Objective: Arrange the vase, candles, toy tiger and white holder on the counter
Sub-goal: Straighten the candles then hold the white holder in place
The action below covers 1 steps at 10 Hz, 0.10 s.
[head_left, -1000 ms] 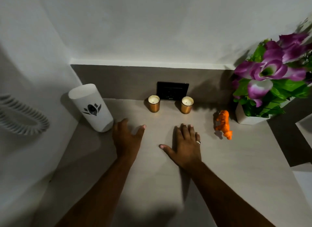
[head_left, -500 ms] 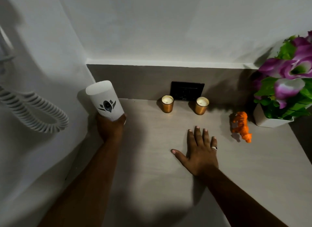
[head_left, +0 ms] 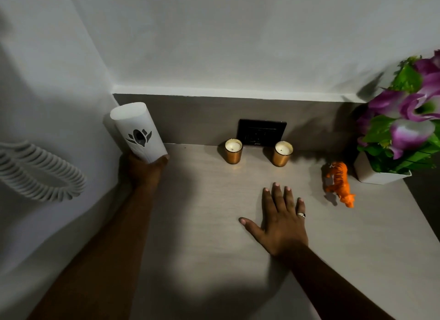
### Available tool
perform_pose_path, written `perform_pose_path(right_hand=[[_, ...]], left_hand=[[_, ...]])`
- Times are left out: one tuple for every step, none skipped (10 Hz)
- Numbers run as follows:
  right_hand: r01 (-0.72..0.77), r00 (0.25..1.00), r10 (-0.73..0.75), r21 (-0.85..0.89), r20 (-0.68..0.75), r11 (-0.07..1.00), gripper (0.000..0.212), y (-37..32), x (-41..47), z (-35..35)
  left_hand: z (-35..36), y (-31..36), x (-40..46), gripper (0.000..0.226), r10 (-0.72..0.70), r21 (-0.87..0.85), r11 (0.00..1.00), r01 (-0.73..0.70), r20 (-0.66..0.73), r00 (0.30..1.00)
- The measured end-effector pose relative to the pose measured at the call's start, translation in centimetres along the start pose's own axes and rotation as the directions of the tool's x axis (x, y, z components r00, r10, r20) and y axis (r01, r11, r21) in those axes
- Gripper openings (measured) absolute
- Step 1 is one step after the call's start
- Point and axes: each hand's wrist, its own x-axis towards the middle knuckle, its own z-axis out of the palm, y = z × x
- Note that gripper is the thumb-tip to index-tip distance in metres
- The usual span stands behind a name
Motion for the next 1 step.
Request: perform_pose_path(right_hand=[[-0.006, 1.000, 0.006, 0.021, 0.023, 1.000, 0.109, -0.10, -0.03, -0.18]], left_hand=[[-0.60, -1.55, -2.52, 0.089, 0.054, 0.013, 0.998, -0.055, 0.052, 0.997]])
